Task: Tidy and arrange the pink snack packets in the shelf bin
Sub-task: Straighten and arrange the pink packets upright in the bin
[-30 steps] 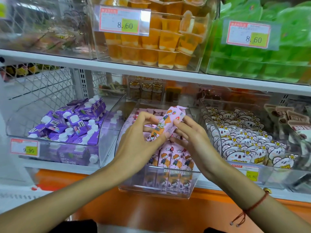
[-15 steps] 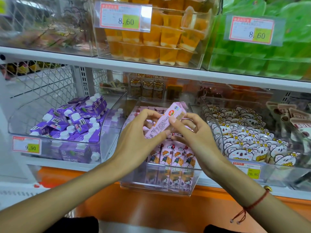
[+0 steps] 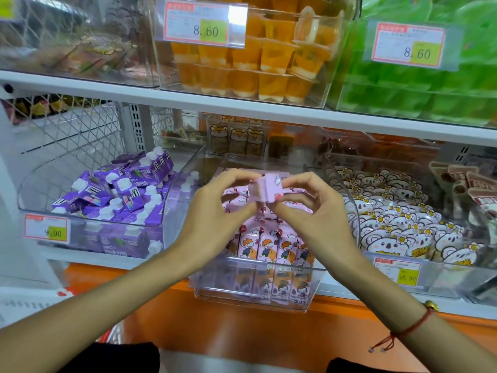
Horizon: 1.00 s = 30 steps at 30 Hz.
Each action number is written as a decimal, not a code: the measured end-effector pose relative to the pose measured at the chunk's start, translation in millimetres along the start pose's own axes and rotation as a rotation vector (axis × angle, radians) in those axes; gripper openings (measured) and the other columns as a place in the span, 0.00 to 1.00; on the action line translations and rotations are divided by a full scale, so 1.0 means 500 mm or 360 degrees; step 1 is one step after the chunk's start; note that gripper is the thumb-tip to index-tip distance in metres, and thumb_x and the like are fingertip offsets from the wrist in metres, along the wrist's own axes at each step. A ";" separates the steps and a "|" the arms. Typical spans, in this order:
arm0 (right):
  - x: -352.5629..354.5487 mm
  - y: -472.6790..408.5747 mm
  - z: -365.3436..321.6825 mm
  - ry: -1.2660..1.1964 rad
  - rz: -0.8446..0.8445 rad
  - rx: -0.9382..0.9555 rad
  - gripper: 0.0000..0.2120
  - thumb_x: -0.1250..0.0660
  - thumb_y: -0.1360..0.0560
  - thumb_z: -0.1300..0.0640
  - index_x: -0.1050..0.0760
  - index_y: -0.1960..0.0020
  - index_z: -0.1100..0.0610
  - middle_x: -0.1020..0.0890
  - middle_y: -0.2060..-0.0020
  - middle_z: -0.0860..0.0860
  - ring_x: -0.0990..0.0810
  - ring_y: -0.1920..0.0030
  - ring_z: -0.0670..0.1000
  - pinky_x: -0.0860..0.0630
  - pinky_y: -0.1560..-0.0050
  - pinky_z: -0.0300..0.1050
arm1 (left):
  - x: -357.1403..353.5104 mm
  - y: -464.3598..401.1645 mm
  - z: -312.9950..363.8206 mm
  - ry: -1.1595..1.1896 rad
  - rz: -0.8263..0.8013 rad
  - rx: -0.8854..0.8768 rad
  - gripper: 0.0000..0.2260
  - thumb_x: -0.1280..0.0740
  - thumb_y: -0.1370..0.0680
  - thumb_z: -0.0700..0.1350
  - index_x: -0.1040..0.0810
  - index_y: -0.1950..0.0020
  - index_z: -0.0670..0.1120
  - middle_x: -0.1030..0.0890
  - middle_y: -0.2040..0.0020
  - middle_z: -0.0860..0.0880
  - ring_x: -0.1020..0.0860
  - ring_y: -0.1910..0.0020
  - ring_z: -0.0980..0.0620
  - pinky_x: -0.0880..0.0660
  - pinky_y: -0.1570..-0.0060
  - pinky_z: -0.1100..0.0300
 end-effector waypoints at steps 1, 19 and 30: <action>0.000 0.001 -0.002 0.0023 -0.0009 0.0036 0.10 0.27 0.30 0.67 0.23 0.56 0.54 0.18 0.55 0.47 0.18 0.54 0.43 0.23 0.58 0.32 | 0.005 -0.002 0.004 -0.0024 0.0009 -0.0054 0.16 0.28 0.26 0.38 0.22 0.42 0.52 0.20 0.44 0.59 0.23 0.41 0.61 0.29 0.41 0.67; -0.005 -0.006 -0.001 0.0093 -0.0156 -0.0168 0.19 0.44 0.25 0.41 0.17 0.50 0.47 0.16 0.50 0.41 0.20 0.49 0.39 0.24 0.51 0.33 | -0.005 0.001 -0.035 0.1029 0.0003 0.1107 0.11 0.34 0.22 0.47 0.21 0.42 0.44 0.15 0.50 0.46 0.16 0.55 0.54 0.19 0.55 0.62; -0.006 -0.003 -0.011 0.0080 -0.0167 -0.0092 0.09 0.35 0.22 0.58 0.19 0.46 0.49 0.17 0.47 0.44 0.20 0.48 0.44 0.22 0.49 0.38 | -0.023 0.009 -0.041 0.1303 -0.0127 0.1417 0.09 0.34 0.23 0.49 0.21 0.47 0.46 0.16 0.64 0.49 0.16 0.64 0.56 0.18 0.61 0.62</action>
Point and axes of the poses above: each hand's wrist, its own y-axis away from the middle knuckle, its own x-axis out of the back of the hand, z = x × y, the point moved 5 cm from there along -y, towards the middle knuckle
